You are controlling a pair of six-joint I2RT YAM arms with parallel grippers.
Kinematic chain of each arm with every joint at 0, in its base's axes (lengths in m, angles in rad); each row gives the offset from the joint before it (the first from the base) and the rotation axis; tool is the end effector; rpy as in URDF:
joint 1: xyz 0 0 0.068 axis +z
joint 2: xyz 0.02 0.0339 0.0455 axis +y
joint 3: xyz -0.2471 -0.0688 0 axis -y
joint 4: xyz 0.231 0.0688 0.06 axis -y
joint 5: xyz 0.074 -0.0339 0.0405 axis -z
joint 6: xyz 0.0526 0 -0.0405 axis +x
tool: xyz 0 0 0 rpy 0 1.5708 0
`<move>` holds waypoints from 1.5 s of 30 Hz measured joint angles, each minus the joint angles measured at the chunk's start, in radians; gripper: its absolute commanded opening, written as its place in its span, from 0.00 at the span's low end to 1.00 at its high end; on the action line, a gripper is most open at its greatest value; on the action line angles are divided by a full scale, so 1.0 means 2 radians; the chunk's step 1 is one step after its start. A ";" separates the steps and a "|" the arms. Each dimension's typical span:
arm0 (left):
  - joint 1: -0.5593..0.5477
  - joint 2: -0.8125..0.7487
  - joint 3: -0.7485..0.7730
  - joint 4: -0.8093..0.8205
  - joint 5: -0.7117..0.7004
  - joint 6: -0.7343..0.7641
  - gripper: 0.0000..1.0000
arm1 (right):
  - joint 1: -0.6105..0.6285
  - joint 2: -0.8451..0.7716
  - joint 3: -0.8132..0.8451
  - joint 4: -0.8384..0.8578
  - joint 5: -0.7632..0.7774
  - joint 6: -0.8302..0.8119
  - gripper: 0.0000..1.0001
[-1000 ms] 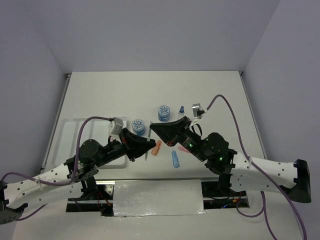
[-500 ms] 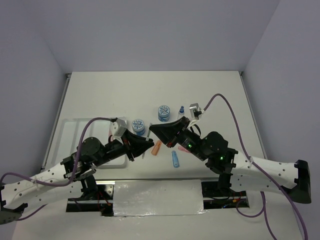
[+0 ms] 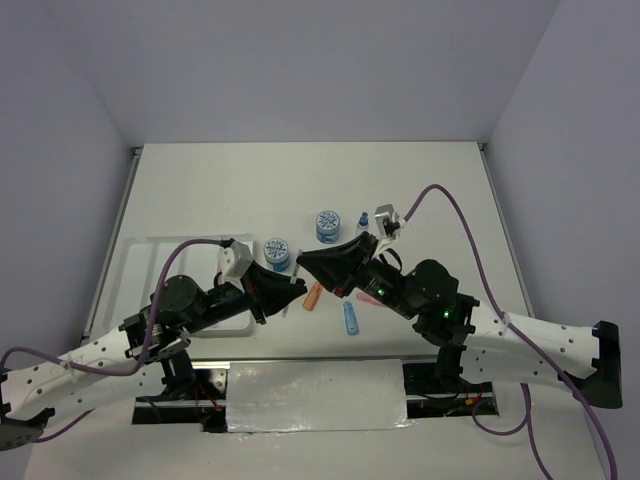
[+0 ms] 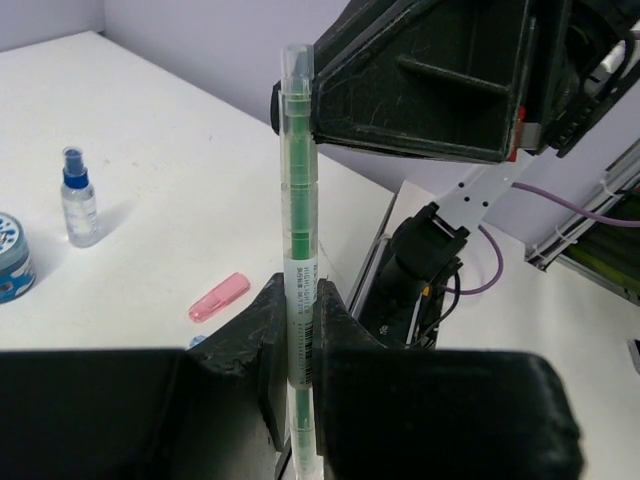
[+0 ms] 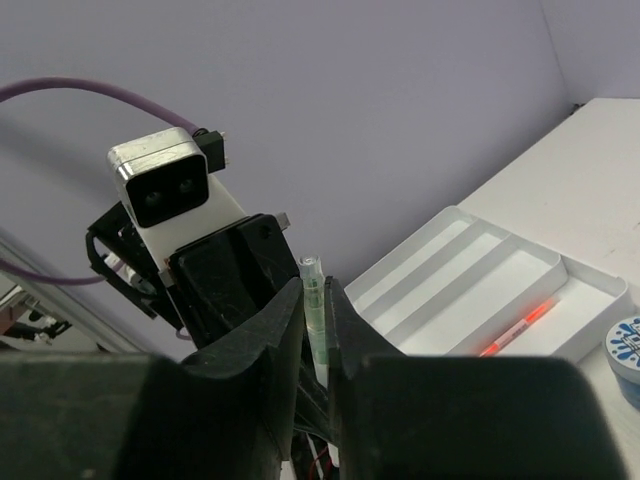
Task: Sort the stationery into containers
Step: Close the pen cap on the pen.
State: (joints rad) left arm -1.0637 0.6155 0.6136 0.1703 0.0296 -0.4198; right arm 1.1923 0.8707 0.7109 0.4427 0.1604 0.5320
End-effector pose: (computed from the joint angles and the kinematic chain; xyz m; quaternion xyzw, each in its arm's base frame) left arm 0.0832 -0.1530 0.3369 0.2148 0.6083 -0.5232 0.5568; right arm 0.0888 0.2007 0.3601 -0.1334 0.5869 0.5739 0.5553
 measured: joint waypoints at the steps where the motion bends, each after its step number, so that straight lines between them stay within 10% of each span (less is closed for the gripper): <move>1: 0.000 0.000 -0.003 0.007 0.004 0.000 0.00 | 0.000 -0.002 0.002 -0.003 -0.004 -0.001 0.22; 20: 0.000 -0.009 -0.032 0.063 0.030 -0.002 0.00 | 0.006 0.006 0.023 -0.080 -0.051 -0.016 0.40; 30: 0.000 0.002 -0.032 0.066 0.016 -0.015 0.00 | 0.006 0.017 0.024 -0.080 -0.059 -0.020 0.14; 37: 0.004 0.014 -0.024 0.068 0.024 -0.014 0.41 | 0.006 0.018 0.040 -0.104 -0.053 -0.044 0.00; 45: 0.001 0.029 -0.008 0.025 0.055 -0.010 0.43 | 0.007 0.034 0.085 -0.159 -0.056 -0.076 0.00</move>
State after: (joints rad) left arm -1.0622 0.6731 0.5976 0.2207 0.1402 -0.4400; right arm 1.2068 0.9386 0.8818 0.1242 0.0490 0.3801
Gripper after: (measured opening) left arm 0.430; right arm 0.197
